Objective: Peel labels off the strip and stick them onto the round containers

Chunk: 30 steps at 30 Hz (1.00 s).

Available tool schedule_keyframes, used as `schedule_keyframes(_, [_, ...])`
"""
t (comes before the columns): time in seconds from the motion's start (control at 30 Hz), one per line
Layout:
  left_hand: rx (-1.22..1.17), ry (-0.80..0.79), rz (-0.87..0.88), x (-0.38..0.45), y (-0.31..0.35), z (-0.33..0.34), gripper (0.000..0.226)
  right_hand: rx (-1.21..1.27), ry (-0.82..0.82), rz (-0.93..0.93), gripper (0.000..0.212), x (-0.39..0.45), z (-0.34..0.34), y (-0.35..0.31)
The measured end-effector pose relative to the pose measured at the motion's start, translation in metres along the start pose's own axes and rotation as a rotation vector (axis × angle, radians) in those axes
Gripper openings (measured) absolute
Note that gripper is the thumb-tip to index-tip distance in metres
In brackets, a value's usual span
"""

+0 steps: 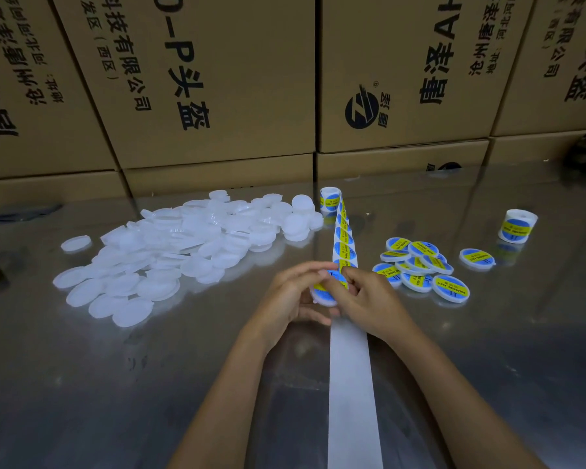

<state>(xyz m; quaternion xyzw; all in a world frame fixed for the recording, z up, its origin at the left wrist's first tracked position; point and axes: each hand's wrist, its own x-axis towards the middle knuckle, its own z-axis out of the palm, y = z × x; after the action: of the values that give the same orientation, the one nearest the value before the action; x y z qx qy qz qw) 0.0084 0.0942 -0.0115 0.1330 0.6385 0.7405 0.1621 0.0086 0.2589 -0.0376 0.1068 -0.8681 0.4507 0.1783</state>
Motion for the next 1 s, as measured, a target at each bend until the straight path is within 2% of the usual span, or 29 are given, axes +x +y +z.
schedule_keyframes(0.1, [0.071,-0.059,0.019,-0.001,-0.001,0.003,0.042,-0.029,0.066,0.02,0.049,0.003,-0.003,0.002])
schedule_keyframes(0.2, [0.091,-0.036,0.04,-0.001,-0.001,0.009,0.049,-0.015,0.103,0.0,0.046,0.002,-0.007,0.003])
schedule_keyframes(0.4, [0.055,0.113,0.135,0.001,-0.001,0.01,0.038,0.173,0.121,0.006,0.043,0.003,-0.005,-0.008])
schedule_keyframes(0.53, [0.031,0.207,0.175,0.002,-0.001,0.004,0.031,0.127,0.049,0.016,0.06,0.0,-0.001,-0.011])
schedule_keyframes(0.63, [0.031,0.257,0.17,0.004,-0.002,0.005,0.023,0.123,0.0,0.039,0.059,-0.002,0.001,-0.011])
schedule_keyframes(0.7, [0.056,0.272,0.174,0.005,-0.003,0.008,0.018,0.163,-0.02,0.061,0.055,-0.002,0.0,-0.011])
schedule_keyframes(0.8, [0.087,0.264,0.175,0.005,-0.004,0.01,0.023,0.204,-0.052,0.067,0.046,-0.001,0.001,-0.012])
schedule_keyframes(0.9, [0.076,0.241,0.173,0.005,-0.003,0.01,0.025,0.153,-0.035,0.054,0.052,0.0,0.003,-0.011])
schedule_keyframes(1.0, [0.05,0.223,0.161,0.007,-0.003,0.014,0.029,0.118,0.005,0.123,0.055,0.003,-0.001,-0.009])
